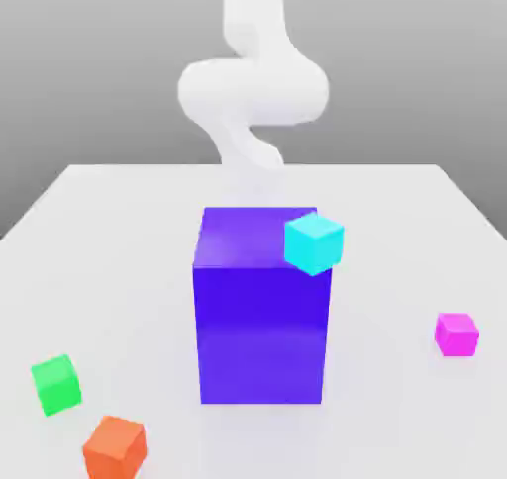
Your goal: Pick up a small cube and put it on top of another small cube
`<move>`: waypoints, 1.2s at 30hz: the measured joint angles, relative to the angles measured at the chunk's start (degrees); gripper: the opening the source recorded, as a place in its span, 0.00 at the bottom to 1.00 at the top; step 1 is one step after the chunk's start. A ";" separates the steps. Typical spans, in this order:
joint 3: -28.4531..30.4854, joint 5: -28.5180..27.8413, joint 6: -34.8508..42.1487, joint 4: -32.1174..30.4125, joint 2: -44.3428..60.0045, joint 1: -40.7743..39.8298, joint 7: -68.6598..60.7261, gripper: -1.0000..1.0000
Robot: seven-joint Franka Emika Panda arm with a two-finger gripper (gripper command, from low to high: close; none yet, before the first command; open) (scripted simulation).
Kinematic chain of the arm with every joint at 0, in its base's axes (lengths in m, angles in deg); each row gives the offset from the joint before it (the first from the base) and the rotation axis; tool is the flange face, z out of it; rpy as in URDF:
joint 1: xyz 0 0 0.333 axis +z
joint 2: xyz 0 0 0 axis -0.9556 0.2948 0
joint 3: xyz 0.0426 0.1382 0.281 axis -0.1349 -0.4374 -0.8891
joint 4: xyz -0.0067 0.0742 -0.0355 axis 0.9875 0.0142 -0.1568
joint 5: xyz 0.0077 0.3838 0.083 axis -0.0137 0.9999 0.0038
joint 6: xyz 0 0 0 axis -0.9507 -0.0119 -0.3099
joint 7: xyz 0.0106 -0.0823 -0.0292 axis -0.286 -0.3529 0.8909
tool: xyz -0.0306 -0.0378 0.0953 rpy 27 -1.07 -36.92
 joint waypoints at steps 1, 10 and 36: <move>-1.54 0.50 -1.25 -0.96 2.20 0.40 1.74 0.50; -15.99 2.00 -11.73 -9.01 20.31 3.93 18.22 0.50; -11.22 -29.75 -34.92 -16.77 61.21 28.75 66.57 0.00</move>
